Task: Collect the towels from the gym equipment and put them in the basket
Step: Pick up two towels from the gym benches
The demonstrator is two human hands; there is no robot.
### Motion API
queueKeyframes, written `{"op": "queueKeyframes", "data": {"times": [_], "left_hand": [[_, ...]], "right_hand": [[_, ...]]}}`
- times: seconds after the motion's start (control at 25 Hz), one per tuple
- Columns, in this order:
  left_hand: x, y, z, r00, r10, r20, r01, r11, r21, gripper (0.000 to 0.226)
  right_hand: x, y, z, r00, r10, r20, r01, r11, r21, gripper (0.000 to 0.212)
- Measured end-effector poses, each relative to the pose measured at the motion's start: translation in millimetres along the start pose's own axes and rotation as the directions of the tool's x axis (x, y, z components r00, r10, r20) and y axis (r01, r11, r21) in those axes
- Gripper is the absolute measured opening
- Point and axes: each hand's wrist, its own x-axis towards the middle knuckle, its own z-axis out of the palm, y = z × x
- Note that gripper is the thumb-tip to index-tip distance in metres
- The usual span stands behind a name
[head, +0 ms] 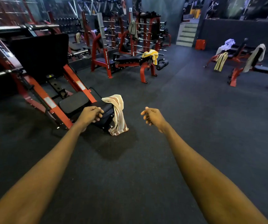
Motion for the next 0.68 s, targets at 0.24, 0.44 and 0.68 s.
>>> {"op": "queueKeyframes", "data": {"times": [0.24, 0.44, 0.68], "left_hand": [[65, -30, -24, 0.998, -0.058, -0.02, 0.057, 0.998, -0.004, 0.03], [147, -59, -26, 0.996, -0.095, -0.001, 0.094, 0.995, -0.007, 0.028], [272, -73, -27, 0.987, -0.162, -0.014, 0.162, 0.987, -0.006, 0.028]], "right_hand": [[72, -7, 47, 1.0, 0.022, -0.019, -0.023, 1.0, -0.014, 0.044], [166, 7, 77, 0.998, 0.066, 0.013, -0.066, 0.998, -0.004, 0.045], [308, 13, 93, 0.993, 0.112, 0.044, -0.113, 0.994, 0.0, 0.045]]}}
